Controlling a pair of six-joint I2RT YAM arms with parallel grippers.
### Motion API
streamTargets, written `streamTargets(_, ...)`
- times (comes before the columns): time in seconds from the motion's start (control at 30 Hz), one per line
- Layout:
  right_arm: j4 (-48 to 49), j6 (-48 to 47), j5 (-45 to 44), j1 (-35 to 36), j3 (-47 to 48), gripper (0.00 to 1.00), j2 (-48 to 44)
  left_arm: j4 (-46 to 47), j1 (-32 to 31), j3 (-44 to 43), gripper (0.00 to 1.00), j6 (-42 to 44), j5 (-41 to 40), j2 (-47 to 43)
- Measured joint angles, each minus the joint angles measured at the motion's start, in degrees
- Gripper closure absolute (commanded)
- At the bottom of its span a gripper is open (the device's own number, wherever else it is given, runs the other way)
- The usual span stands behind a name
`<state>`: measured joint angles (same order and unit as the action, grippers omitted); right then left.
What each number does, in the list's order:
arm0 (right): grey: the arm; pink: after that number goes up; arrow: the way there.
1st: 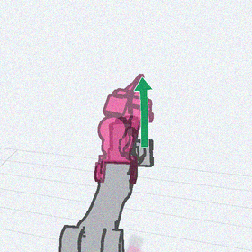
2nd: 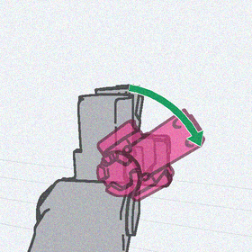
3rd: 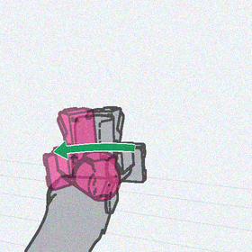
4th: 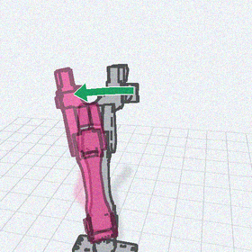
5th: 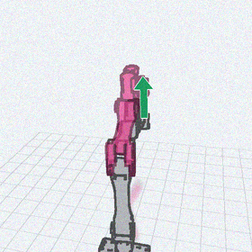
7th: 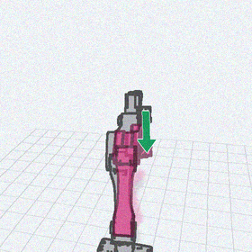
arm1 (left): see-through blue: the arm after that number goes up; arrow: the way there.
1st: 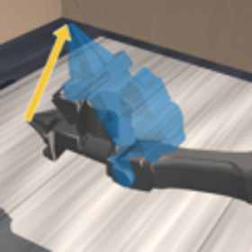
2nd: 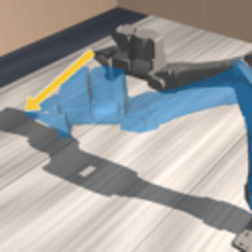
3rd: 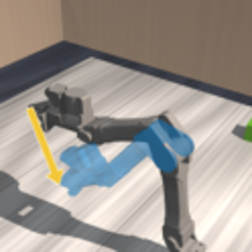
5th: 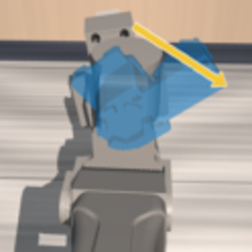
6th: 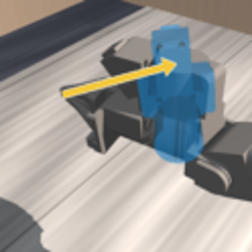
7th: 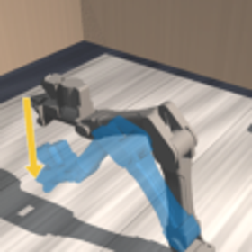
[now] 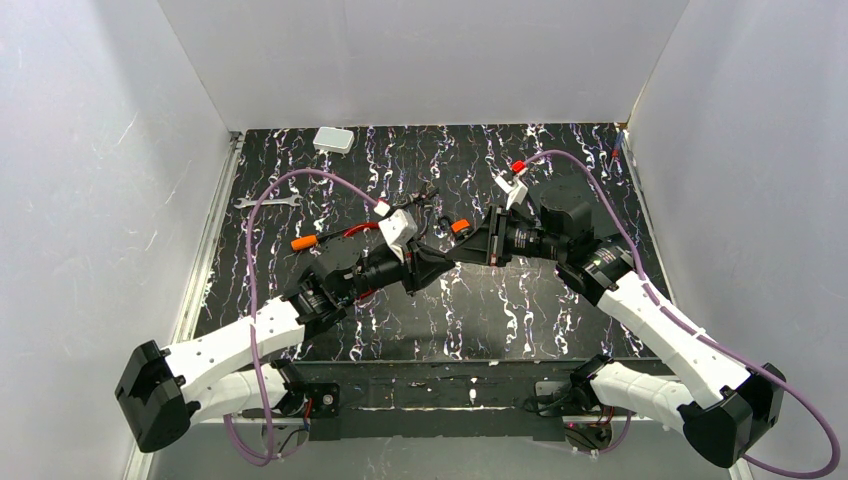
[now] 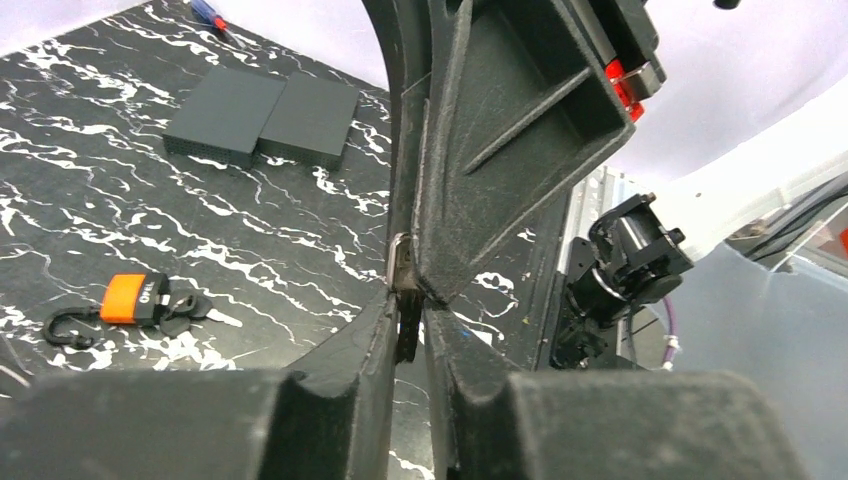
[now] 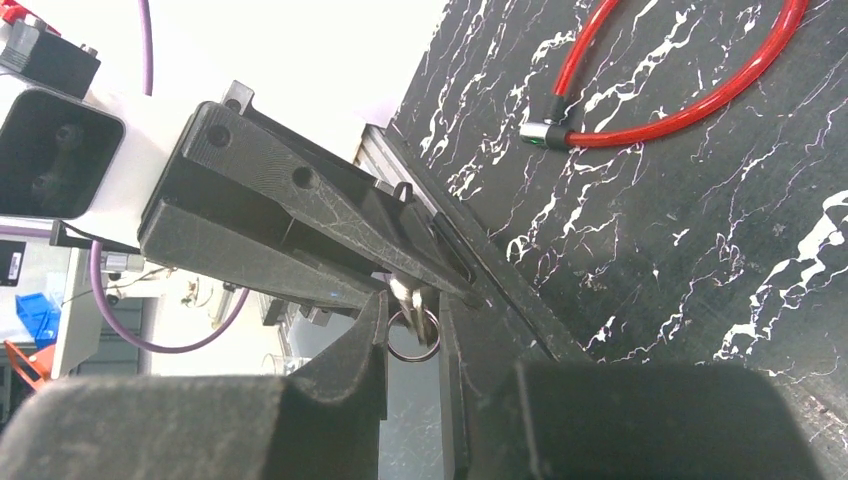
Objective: Unlock with the key
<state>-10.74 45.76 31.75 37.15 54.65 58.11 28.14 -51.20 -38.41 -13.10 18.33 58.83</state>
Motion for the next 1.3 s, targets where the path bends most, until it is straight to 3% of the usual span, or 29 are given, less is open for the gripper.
streamTargets(0.03,0.0,0.1,-0.1,0.0,0.0,0.99,0.0,-0.1,0.0,0.0,1.0,0.0,-0.4,0.1)
streamTargets(0.3,0.0,-0.4,-0.6,0.0,0.0,0.99,0.0,-0.4,0.0,-0.1,1.0,-0.1,-1.0,0.3)
streamTargets(0.33,0.0,-0.9,-0.3,0.0,0.0,0.93,0.0,-0.4,0.0,-0.1,1.0,-0.1,-1.0,0.2)
streamTargets(0.37,0.0,-1.5,-0.1,0.0,0.0,0.8,0.0,-0.6,0.0,-0.1,1.0,-0.1,-1.0,0.1)
streamTargets(0.47,0.2,-3.6,0.9,0.0,0.0,0.25,-0.2,-1.6,-0.1,0.1,1.0,0.0,-1.1,-1.3)
streamTargets(0.53,0.2,-5.4,1.6,0.3,0.0,0.14,-1.1,-1.9,-0.2,1.2,1.0,-0.2,-1.7,-3.4)
streamTargets(0.63,1.1,-7.2,1.7,0.4,-0.3,0.17,-2.8,-2.0,-0.2,2.9,1.0,-1.0,-2.5,-8.0)
streamTargets(0.77,6.0,-7.5,2.4,0.3,-3.1,0.37,-5.9,-1.5,-0.2,4.0,1.0,-3.5,-3.3,-12.8)
streamTargets(1.1,17.7,-4.0,6.0,0.4,-7.7,0.61,-6.6,-1.6,-0.2,4.3,1.0,-9.4,-3.9,-13.1)
streamTargets(1.3,20.4,-3.9,6.4,0.4,-7.7,0.65,-6.3,-1.6,-0.2,4.3,1.0,-11.0,-2.4,-12.0)
